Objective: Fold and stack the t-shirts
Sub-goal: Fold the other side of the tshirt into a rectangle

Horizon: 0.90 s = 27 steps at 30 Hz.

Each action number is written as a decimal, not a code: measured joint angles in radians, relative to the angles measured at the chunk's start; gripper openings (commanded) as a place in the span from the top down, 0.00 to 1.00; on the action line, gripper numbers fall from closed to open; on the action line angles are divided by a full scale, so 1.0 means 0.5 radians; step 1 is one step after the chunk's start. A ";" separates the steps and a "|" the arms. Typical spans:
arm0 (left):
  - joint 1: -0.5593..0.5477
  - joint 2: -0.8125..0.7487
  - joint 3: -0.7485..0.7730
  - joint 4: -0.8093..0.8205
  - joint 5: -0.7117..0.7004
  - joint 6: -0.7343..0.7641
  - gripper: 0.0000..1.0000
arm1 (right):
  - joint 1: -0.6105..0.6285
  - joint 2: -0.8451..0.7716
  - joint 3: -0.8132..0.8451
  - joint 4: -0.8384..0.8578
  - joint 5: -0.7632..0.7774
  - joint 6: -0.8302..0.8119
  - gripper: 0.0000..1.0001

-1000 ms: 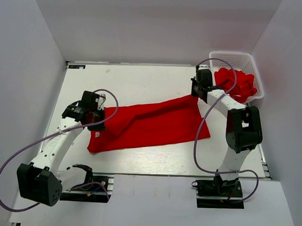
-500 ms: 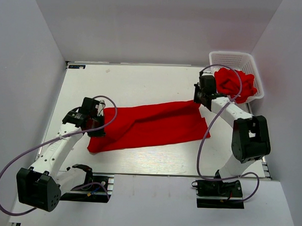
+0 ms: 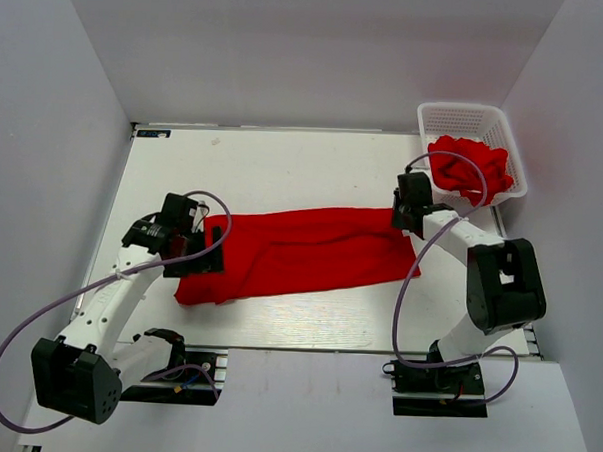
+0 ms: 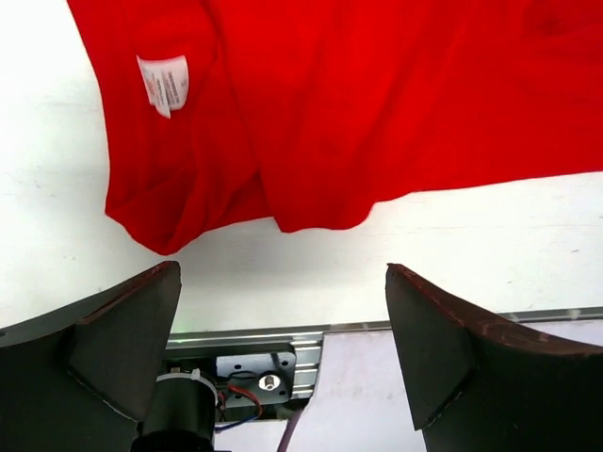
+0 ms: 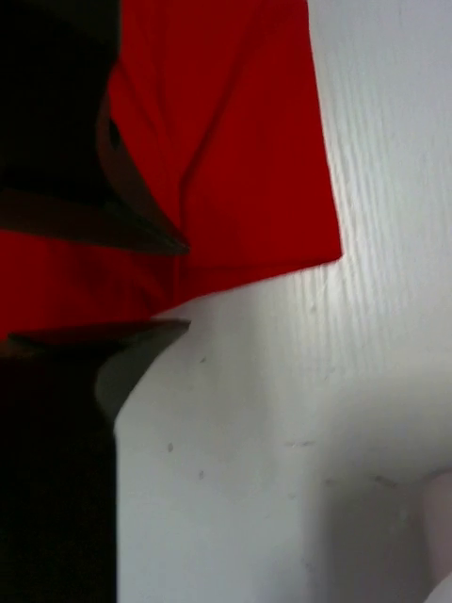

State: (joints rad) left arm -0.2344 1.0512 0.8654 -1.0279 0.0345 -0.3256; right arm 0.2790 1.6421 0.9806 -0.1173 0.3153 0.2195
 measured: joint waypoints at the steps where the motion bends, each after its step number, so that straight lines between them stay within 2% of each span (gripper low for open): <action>1: 0.000 0.000 0.029 -0.011 -0.002 -0.002 0.00 | -0.001 -0.025 -0.032 -0.015 0.042 0.019 0.51; 4: 0.002 0.008 0.130 0.003 -0.002 -0.007 0.00 | -0.005 -0.104 -0.076 -0.108 0.176 0.095 0.41; 7: 0.002 0.055 0.206 0.054 -0.002 -0.010 0.00 | -0.008 -0.161 -0.077 -0.153 0.266 0.140 0.39; 10: 0.002 0.172 0.258 0.157 -0.001 -0.011 0.00 | -0.008 -0.192 -0.069 -0.198 0.249 0.172 0.24; 12: 0.002 0.266 0.266 0.246 0.002 -0.017 0.00 | -0.008 -0.195 -0.048 -0.213 0.141 0.156 0.10; 21: 0.003 0.761 0.261 0.642 0.042 -0.064 0.00 | 0.079 -0.070 0.217 -0.174 -0.687 -0.103 0.10; 27: 0.003 1.066 0.254 0.787 0.068 -0.098 0.00 | 0.177 0.208 0.395 -0.188 -0.945 -0.160 0.10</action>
State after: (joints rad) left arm -0.2329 1.5841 0.9924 -0.6346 0.0685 -0.3748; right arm 0.3676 1.7462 1.1782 -0.2111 -0.1574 0.1394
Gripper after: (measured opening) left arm 0.995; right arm 0.904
